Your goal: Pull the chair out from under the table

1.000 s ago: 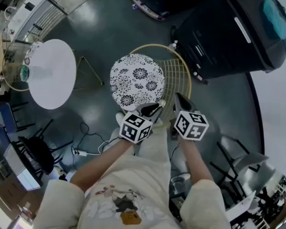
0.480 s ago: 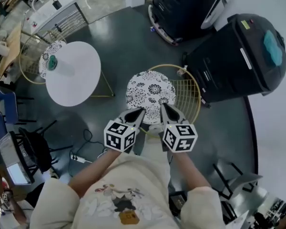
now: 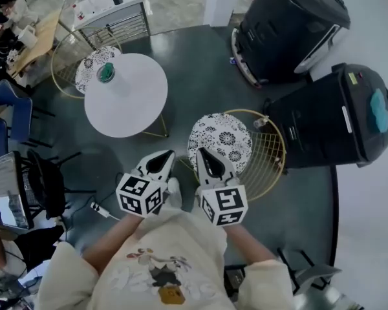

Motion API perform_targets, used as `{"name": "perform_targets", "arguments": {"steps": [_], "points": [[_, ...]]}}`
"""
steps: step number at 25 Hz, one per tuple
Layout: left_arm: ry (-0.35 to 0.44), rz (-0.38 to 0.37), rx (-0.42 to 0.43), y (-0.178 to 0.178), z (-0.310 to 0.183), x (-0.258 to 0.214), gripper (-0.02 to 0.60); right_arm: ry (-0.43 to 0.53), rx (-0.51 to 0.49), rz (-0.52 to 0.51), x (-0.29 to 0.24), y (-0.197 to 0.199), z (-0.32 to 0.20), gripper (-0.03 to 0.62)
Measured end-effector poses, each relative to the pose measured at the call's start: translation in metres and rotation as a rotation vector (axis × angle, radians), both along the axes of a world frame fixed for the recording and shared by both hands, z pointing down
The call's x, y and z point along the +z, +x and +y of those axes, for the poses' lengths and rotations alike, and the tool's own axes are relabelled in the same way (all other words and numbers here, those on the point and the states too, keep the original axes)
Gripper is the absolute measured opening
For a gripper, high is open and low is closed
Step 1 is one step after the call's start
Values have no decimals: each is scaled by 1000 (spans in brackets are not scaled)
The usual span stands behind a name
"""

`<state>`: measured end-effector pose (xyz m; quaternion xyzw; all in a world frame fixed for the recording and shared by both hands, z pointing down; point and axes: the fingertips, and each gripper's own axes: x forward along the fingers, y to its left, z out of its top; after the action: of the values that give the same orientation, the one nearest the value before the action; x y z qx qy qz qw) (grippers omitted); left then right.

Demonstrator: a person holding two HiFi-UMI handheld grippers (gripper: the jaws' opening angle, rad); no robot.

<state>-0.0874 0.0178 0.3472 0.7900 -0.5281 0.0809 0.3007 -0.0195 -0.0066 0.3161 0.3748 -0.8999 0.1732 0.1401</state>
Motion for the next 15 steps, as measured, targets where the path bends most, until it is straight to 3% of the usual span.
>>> {"name": "perform_targets", "arguments": {"steps": [5, 15], "points": [[37, -31, -84, -34, 10, -21, 9, 69, -102, -11, -18, -31, 20, 14], [144, -83, -129, -17, 42, -50, 8, 127, -148, -52, -26, -39, 51, 12]]}}
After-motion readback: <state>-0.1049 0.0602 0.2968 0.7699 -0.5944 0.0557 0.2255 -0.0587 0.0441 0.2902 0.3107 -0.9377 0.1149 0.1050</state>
